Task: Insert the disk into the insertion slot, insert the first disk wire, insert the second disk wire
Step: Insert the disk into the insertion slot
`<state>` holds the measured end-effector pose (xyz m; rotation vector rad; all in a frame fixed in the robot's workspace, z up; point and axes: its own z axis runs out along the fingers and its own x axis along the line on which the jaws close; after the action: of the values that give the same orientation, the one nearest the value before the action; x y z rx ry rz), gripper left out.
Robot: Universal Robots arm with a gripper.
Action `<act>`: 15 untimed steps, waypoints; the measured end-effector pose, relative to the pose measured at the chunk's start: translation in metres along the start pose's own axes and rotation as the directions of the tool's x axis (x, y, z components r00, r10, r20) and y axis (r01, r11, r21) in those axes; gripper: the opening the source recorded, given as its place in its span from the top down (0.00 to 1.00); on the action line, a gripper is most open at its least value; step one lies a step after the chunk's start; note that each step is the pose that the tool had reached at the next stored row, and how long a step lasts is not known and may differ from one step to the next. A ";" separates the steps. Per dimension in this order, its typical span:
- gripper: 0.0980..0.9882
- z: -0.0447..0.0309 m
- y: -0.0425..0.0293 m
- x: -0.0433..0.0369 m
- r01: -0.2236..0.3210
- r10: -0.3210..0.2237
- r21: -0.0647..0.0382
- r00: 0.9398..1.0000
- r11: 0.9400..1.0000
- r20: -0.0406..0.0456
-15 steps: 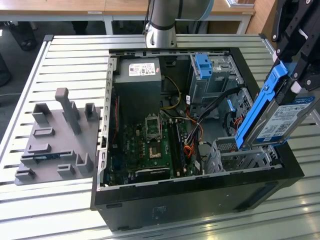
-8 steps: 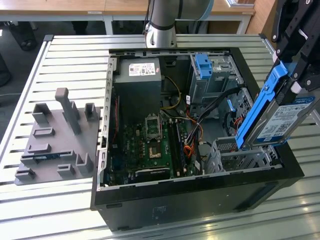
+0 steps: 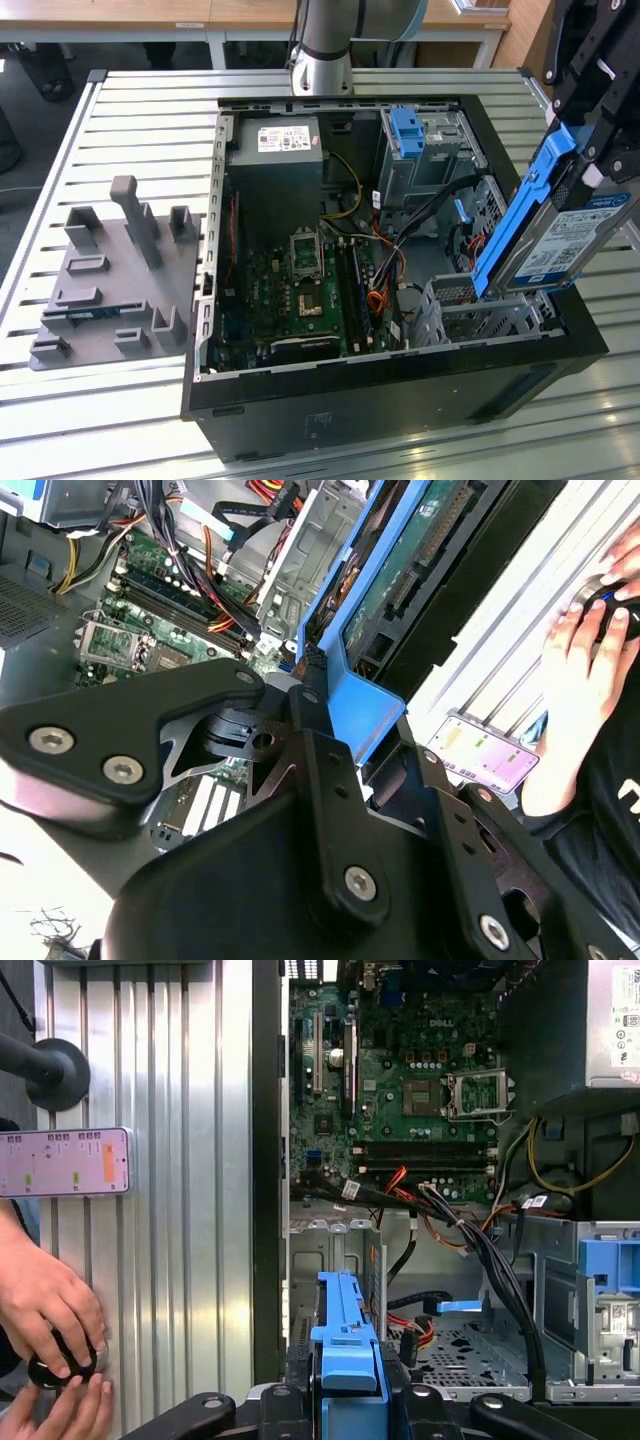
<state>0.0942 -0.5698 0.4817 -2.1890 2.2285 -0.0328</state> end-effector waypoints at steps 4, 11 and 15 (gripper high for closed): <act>0.70 0.0003 0.0003 0.0000 0.000 0.000 0.004 1.000 1.000 0.000; 0.70 0.0011 0.0071 0.0002 0.000 0.000 0.018 1.000 1.000 0.001; 0.70 0.0014 0.0077 -0.0005 0.000 0.000 0.018 1.000 1.000 0.000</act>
<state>0.0866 -0.5691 0.4800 -2.1801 2.2194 -0.0520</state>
